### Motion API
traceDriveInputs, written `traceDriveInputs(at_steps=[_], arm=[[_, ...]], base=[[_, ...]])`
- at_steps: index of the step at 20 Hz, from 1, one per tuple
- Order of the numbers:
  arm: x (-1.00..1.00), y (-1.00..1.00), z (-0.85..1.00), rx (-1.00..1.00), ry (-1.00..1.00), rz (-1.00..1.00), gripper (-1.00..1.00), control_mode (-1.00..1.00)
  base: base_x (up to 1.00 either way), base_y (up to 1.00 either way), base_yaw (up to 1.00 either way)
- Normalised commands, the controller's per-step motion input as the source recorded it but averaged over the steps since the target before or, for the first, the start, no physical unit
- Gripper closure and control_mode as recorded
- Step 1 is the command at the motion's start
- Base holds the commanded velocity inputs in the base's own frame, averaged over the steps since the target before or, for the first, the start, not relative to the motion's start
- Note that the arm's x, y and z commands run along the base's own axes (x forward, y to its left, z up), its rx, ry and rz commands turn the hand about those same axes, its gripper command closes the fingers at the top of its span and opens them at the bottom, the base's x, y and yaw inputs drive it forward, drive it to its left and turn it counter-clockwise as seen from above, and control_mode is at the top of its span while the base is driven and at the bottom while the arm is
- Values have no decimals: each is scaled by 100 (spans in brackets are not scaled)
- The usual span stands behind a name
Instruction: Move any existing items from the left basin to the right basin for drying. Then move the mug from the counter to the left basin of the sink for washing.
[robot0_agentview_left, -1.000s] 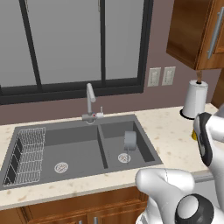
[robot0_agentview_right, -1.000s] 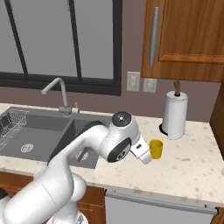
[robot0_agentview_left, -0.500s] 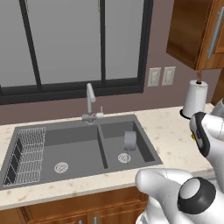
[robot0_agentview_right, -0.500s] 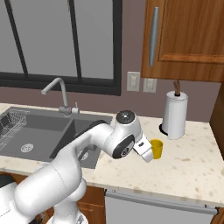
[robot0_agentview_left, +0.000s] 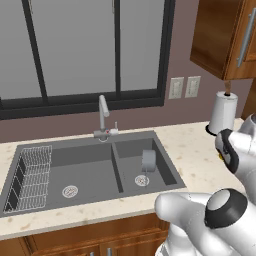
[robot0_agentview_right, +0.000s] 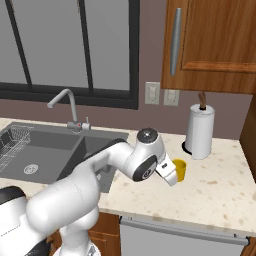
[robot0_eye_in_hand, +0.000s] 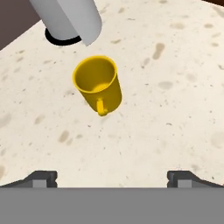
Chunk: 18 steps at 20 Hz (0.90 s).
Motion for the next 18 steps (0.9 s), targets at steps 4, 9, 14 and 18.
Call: traceDriveInputs(at_steps=[4,9,14,18], arm=[[15,-9,-13,-2,0,0,-100,-100],[14,-7,-11,-2,0,0,-100,-100],[12,-6,-8,-1,0,0,-100,-100],[12,-4,-12,-1,0,0,-100,-100]], base=[[0,0,0],[0,0,0],[0,0,0],[0,0,0]])
